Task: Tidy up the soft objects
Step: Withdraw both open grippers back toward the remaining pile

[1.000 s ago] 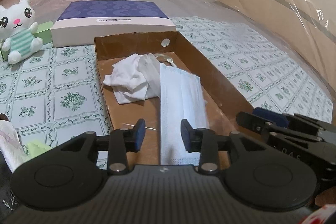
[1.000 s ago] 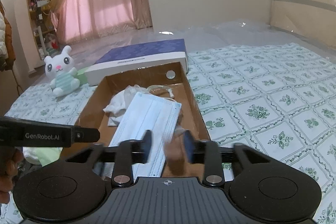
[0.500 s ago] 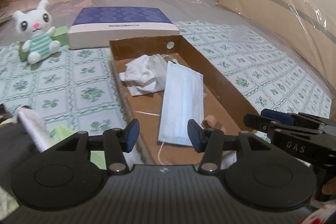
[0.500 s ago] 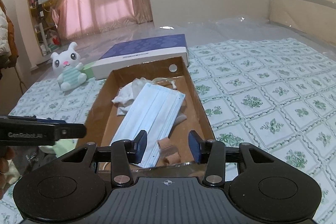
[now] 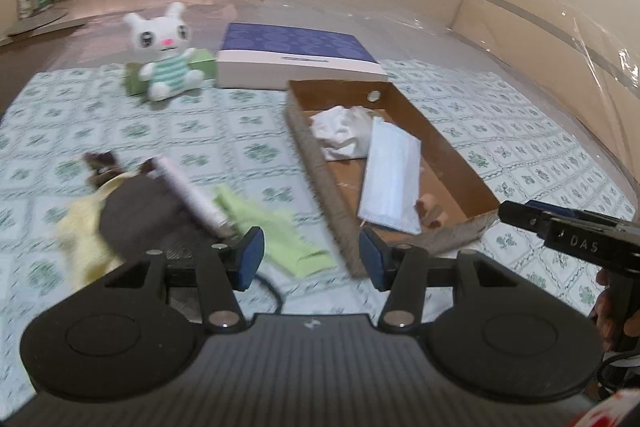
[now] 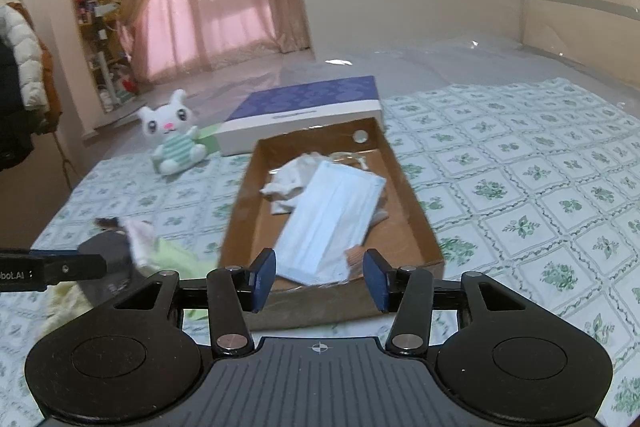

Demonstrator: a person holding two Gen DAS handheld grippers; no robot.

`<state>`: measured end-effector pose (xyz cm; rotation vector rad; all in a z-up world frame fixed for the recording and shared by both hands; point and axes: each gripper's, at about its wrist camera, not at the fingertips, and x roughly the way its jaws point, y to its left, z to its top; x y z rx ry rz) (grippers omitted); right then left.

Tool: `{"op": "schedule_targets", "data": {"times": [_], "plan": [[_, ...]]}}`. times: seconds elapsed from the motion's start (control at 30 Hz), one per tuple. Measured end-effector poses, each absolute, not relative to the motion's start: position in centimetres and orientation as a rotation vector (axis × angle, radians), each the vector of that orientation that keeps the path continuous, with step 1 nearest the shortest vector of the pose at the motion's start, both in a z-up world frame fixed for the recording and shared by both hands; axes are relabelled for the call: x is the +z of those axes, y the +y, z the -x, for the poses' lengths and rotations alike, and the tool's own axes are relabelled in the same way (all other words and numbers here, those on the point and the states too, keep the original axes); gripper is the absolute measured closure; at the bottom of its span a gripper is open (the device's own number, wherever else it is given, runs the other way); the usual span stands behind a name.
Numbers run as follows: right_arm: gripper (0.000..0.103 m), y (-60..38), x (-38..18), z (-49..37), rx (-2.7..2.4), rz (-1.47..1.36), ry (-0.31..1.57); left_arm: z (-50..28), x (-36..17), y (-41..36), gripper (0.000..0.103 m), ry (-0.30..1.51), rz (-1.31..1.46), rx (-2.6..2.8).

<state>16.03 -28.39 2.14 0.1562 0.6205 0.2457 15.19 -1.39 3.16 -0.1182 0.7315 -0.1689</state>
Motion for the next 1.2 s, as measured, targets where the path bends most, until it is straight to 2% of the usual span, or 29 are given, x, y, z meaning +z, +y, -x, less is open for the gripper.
{"op": "schedule_targets", "data": {"times": [0.2, 0.3, 0.5, 1.2], "plan": [[0.049, -26.5, 3.0, -13.3, 0.306, -0.163, 0.623, -10.6, 3.9, 1.4, 0.052, 0.724, 0.149, -0.098], [0.048, -25.6, 3.0, -12.4, 0.345, -0.166, 0.632, -8.6, 4.2, 2.6, 0.046, 0.716, 0.152, -0.061], [0.046, -23.7, 2.3, -11.1, 0.415, -0.156, 0.673, -6.0, 4.4, 4.3, 0.046, 0.715, 0.161, -0.001], [0.046, -17.6, 0.2, -11.5, 0.551, -0.036, 0.739, -6.0, 3.2, 5.0, 0.047, 0.728, 0.13, 0.033]]}}
